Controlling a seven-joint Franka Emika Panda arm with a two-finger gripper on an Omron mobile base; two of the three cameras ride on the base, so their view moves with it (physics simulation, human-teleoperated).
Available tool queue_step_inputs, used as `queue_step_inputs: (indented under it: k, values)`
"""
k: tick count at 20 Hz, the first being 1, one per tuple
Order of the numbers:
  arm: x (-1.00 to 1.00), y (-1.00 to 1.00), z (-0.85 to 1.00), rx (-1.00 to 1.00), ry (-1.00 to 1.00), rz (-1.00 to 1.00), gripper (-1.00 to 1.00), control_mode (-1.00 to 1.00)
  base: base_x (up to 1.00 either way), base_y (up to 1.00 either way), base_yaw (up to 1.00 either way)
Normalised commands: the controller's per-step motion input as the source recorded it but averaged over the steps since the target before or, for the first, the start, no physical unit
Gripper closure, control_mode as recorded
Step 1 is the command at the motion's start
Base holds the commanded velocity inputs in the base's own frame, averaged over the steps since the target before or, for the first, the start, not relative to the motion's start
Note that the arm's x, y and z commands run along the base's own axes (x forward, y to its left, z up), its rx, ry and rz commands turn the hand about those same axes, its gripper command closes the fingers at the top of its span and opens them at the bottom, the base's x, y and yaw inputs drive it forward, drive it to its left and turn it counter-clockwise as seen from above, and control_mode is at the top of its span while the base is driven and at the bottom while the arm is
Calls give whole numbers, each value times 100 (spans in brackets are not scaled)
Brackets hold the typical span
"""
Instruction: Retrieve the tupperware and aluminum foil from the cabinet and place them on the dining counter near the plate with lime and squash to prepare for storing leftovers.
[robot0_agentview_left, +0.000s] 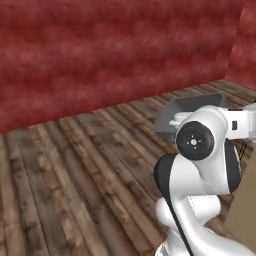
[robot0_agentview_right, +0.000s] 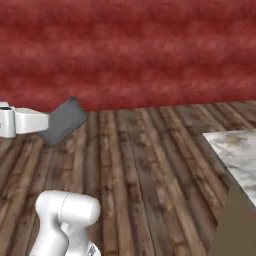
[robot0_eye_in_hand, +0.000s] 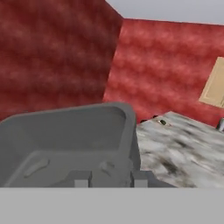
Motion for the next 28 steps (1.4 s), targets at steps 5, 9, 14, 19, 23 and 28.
queue_step_inputs:
  k: [5,9,14,19,23,28]
  values:
    - [0,0,0,0,0,0,100,100,68,51,-60]
    - [0,0,0,0,0,0,100,100,51,52,-66]
    - [0,0,0,0,0,0,100,100,44,58,-67]
    - [0,0,0,0,0,0,100,100,47,60,-66]
    - [0,0,0,0,0,0,100,100,74,74,-57]
    - [0,0,0,0,0,0,100,100,84,89,-51]
